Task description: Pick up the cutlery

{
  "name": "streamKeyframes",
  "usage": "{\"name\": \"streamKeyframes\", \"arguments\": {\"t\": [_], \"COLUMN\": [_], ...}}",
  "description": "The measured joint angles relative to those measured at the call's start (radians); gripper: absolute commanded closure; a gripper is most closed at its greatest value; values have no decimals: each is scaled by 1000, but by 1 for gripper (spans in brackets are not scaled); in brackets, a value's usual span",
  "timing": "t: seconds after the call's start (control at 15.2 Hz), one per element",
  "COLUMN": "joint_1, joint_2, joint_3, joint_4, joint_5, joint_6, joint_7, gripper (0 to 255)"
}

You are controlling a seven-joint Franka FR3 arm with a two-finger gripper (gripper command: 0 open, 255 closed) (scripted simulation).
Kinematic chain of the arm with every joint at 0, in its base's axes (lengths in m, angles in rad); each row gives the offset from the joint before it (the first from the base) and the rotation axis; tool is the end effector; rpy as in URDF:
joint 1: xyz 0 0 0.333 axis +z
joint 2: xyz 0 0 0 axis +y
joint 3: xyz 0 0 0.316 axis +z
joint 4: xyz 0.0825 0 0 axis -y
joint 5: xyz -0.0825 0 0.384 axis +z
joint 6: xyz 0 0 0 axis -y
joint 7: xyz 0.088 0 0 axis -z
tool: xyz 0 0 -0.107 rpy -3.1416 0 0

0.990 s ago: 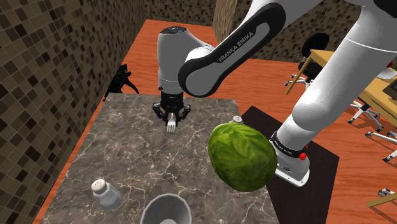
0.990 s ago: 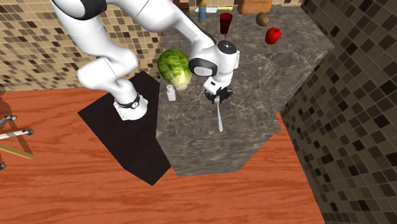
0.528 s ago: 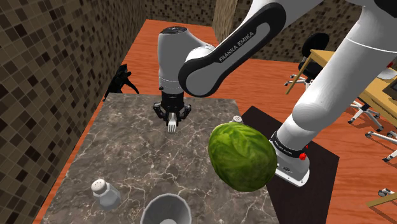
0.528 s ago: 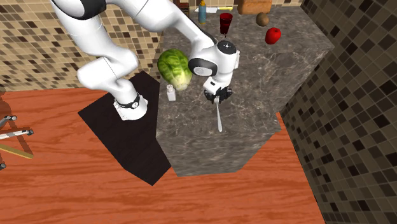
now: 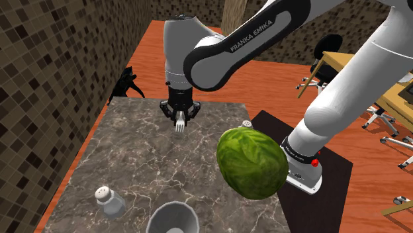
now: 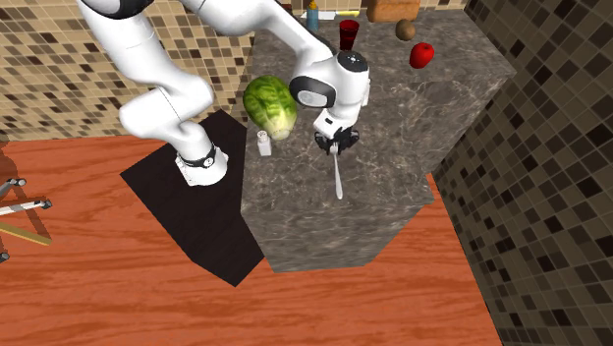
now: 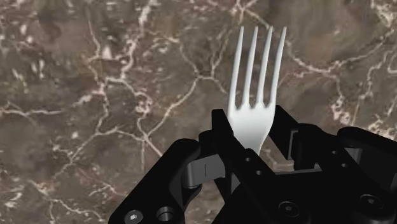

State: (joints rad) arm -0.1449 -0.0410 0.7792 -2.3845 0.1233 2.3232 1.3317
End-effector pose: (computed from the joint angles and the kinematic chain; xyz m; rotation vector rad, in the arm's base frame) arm 0.3919 0.2907 0.3286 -2.8947 1.1966 0.1048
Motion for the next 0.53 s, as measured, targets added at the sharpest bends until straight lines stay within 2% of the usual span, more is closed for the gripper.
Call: {"name": "streamKeyframes", "arguments": {"t": [0.53], "joint_1": [7], "joint_2": [-91], "joint_3": [-16], "joint_4": [45], "joint_5": [66], "joint_6": [-118], "joint_7": [-44], "gripper": [255]}}
